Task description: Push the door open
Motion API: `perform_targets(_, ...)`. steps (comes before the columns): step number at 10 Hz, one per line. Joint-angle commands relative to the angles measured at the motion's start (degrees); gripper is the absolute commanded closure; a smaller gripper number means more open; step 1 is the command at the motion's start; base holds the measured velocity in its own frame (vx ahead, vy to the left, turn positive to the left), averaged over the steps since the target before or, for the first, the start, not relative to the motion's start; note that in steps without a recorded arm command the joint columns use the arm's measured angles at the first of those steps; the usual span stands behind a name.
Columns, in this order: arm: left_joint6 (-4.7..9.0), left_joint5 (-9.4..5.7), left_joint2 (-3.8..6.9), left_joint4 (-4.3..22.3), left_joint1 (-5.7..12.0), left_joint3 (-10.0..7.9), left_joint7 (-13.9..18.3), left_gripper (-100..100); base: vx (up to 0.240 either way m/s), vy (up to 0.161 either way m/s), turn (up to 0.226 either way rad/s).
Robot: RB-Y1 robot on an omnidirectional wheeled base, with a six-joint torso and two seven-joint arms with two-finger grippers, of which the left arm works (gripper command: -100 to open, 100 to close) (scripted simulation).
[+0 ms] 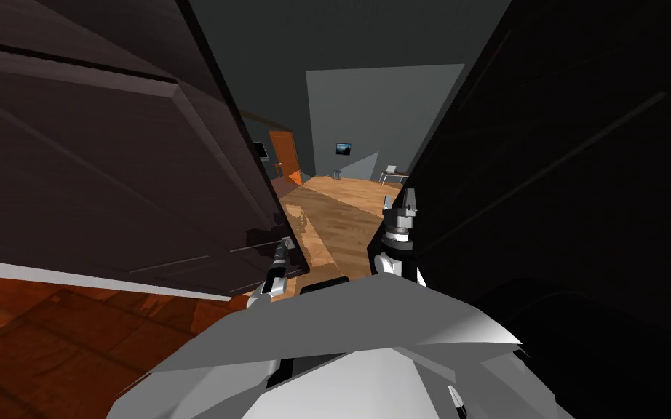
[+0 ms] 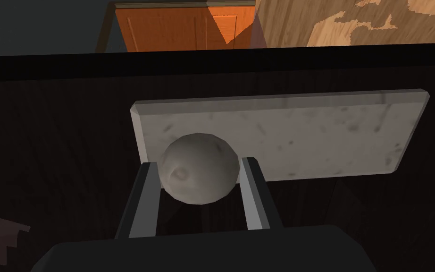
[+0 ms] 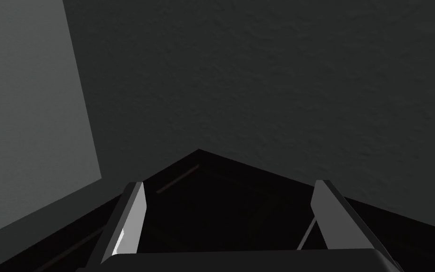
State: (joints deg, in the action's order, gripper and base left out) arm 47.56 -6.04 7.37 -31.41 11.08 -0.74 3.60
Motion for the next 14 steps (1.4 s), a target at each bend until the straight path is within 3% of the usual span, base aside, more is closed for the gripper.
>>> perform_targets(1, -0.21, -0.68, 0.24, -0.09, 0.00, -1.37, -0.72, 100, 0.153, -0.080, 0.048)
perform_targets(6, -0.26, -1.69, 0.35, 0.20, 0.01, -3.32, -1.65, 100, 0.152, -0.076, 0.046)
perform_targets(7, -0.14, -1.56, 0.34, 0.80, 0.01, -3.03, -1.42, 100, 0.074, -0.034, 0.029)
perform_targets(14, -0.01, -3.87, 1.17, 1.02, -0.14, -6.73, -2.93, 100, 0.168, -0.045, 0.042)
